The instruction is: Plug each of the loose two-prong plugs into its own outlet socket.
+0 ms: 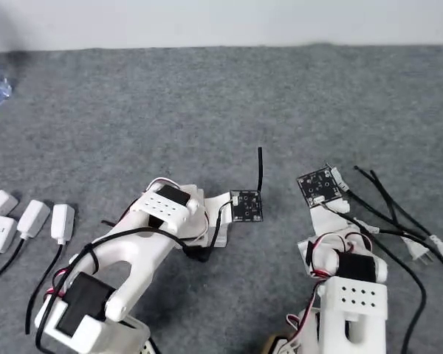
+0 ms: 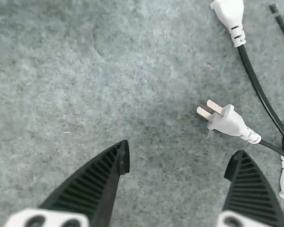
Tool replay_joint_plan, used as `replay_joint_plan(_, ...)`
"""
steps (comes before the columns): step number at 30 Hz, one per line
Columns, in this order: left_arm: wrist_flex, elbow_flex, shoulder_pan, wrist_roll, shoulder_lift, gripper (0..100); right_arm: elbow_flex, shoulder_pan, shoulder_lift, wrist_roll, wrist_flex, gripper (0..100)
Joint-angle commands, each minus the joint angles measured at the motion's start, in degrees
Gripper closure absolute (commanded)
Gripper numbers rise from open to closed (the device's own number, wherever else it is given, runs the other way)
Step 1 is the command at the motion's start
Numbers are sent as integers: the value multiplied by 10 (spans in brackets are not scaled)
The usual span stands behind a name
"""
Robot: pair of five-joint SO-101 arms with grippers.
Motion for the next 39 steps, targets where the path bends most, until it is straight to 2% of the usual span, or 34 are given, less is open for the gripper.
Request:
replay_joint_plan(1, 21, -16, 0, -11, 1, 734, -5, 5, -2, -6, -15, 685)
replay_joint_plan(8, 21, -17, 1, -11, 1, 989, -4, 5, -2, -6, -15, 685)
replay_joint_plan(16, 21, -20, 2, -8, -8, 987, -4, 5, -2, -6, -15, 685)
replay_joint_plan(19, 33, -34, 1, 39, -36, 988, -4, 4, -2, -6, -15, 685)
replay_joint_plan(23, 91, -52, -1, 58, -113, 988, -4, 4, -2, -6, -15, 685)
replay_joint_plan(26, 121, -73, -12, 135, -183, 988, -3, 4, -2, -6, -15, 685)
replay_joint_plan(32, 131, -126, -127, 291, -277, 987, -2, 4, -2, -7, -15, 685)
replay_joint_plan(36, 132, -167, -210, 291, -255, 987, -2, 4, -2, -7, -15, 685)
replay_joint_plan(39, 131, -210, -236, 262, -193, 987, -2, 4, -2, -7, -16, 685)
